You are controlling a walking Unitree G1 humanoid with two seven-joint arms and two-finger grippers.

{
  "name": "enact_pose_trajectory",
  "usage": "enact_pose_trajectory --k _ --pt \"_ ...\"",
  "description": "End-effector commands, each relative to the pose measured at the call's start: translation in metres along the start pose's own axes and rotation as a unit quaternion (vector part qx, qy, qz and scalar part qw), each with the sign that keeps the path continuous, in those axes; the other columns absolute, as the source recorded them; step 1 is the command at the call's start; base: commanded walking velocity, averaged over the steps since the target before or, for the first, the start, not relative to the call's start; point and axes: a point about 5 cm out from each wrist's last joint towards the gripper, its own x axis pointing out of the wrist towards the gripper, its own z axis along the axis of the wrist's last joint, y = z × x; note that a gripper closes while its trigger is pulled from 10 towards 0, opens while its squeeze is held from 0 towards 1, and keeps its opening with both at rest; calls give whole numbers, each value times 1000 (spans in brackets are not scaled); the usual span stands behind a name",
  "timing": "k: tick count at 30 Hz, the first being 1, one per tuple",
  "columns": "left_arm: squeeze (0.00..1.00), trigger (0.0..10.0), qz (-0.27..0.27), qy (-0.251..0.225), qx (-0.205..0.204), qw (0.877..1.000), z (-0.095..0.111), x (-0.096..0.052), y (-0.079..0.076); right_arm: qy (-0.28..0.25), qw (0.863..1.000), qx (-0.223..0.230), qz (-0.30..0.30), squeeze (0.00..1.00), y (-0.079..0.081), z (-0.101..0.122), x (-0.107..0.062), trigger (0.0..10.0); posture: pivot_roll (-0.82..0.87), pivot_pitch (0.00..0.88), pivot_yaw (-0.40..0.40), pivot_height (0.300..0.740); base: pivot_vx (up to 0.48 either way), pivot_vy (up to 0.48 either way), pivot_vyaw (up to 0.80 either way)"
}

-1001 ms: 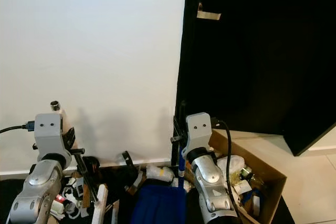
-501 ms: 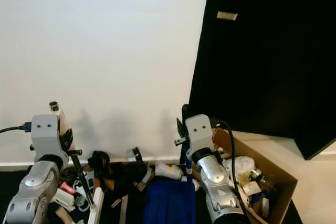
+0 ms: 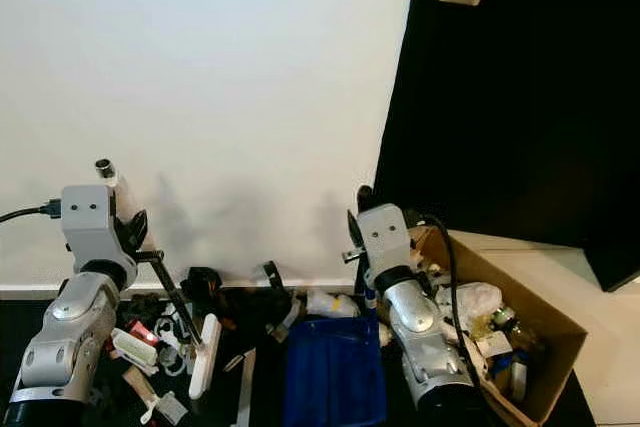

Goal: Sweep floor

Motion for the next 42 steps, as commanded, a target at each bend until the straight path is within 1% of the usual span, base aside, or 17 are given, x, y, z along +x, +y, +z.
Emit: enact_pose_trajectory --k 1,3,4,8,9,10,11,12,13,17,22,25,30,32,36,38,42 --pt "0 10000 6 -9 10 1000 2 -3 7 45 998 -49 -16 0 -15 -17 -14 10000 112 286 70 740 0 0 0" --pt "0 10000 5 -9 11 1000 1 -4 8 43 997 -56 -27 0 -20 -16 -19 10000 109 283 72 740 0 0 0" --pt "0 10000 9 -1 16 1000 -5 -7 11 41 996 -45 -57 0 -30 -14 -32 10000 105 284 71 740 0 0 0" --pt "0 10000 11 4 18 1000 -8 -8 12 41 995 -44 -77 0 -37 -12 -40 10000 105 284 71 740 0 0 0" --pt "0 10000 10 6 18 1000 -9 -7 12 2 994 38 -107 0 -44 3 -46 10000 91 279 76 740 0 0 0" --pt "0 10000 10 6 19 1000 -9 -6 11 -20 990 78 -111 0 -45 11 -48 10000 91 279 76 740 0 0 0" --pt "0 10000 10 6 20 1000 -9 -6 11 -41 986 107 -119 0 -50 19 -50 10000 88 276 80 740 0 0 0" --pt "0 10000 10 6 20 1000 -9 -6 11 -41 986 107 -119 0 -50 19 -50 10000 88 276 80 740 0 0 0" --pt "0 10000 9 7 21 1000 -9 -5 11 -64 981 145 -116 0 -57 32 -54 10000 81 273 86 740 0 0 0" --pt "0 10000 8 9 22 1000 -10 -3 11 -67 984 126 -108 0 -65 39 -58 10000 73 270 89 740 0 0 0" --pt "0 10000 2 8 24 1000 -10 -1 8 -29 991 84 -101 0 -73 29 -72 10000 71 268 95 740 0 0 0" --pt "0 10000 0 8 27 1000 -10 0 8 -10 995 80 -63 0 -70 27 -82 10000 72 267 97 740 0 0 0" --pt "0 10000 0 11 32 999 -11 1 9 12 994 105 27 0 -62 40 -103 10000 60 267 99 740 0 0 0" --pt "0 10000 0 11 32 999 -11 2 9 19 993 106 38 0 -62 41 -106 10000 53 267 99 740 0 0 0" --pt "0 10000 -4 10 31 999 -11 4 5 39 997 52 44 0 -67 38 -110 10000 48 266 101 740 0 0 0" --pt "0 10000 -6 10 30 999 -11 5 3 46 997 21 66 0 -65 38 -109 10000 51 267 100 740 0 0 0" --pt "0 10000 -6 9 30 999 -11 6 4 65 993 1 98 0 -65 39 -112 10000 55 266 97 740 0 0 0"
